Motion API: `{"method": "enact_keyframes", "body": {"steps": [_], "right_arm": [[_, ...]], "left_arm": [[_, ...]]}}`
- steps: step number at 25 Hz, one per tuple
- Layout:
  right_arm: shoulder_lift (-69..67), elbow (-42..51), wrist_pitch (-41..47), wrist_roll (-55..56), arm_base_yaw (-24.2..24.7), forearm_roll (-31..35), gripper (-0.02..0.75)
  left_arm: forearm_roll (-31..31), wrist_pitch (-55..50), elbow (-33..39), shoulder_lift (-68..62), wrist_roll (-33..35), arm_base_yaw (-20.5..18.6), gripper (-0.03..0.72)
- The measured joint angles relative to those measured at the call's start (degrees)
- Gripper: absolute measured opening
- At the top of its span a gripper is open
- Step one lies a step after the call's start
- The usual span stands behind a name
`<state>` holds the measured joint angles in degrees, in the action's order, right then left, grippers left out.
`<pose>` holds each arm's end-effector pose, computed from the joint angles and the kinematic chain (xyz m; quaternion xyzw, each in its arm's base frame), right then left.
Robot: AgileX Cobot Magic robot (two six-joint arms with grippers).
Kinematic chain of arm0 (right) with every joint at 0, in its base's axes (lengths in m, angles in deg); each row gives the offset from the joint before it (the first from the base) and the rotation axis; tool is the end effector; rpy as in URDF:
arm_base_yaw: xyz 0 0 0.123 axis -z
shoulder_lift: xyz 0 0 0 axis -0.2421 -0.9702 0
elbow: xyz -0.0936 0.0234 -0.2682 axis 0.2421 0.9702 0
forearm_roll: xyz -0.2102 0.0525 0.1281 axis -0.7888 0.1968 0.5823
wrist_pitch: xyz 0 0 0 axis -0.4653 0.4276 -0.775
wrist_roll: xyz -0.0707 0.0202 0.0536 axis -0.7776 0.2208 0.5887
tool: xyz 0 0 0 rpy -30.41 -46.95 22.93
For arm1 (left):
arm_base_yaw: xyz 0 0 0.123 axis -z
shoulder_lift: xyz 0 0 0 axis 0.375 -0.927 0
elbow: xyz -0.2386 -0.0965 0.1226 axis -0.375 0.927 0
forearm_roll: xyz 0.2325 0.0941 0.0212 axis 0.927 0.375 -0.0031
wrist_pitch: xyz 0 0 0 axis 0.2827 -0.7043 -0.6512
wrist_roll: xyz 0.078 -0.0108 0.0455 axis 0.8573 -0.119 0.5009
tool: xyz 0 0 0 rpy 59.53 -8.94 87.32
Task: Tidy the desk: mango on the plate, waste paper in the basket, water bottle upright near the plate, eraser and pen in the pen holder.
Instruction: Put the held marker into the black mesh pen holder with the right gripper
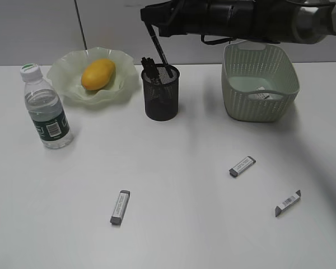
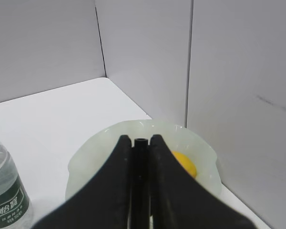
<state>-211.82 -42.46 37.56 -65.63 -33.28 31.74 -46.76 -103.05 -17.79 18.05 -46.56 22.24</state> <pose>0.4817 0.2276 0.1971 -0.3564 0.6832 0.3210 0.5506 -0.0103 -0.0085 0.2845 0.0417 0.8451 -0.0312 0.5320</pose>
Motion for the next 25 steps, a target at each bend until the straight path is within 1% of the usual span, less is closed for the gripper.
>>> {"method": "enact_keyframes", "body": {"steps": [23, 25], "right_arm": [[-2.34, 0.0, -2.49, 0.02, 0.0, 0.11, 0.083], [-2.38, 0.0, -2.6, 0.02, 0.0, 0.11, 0.12]], "left_arm": [[0.0, 0.0, 0.0, 0.0, 0.0, 0.0, 0.365], [0.0, 0.0, 0.0, 0.0, 0.0, 0.0, 0.365]]}}
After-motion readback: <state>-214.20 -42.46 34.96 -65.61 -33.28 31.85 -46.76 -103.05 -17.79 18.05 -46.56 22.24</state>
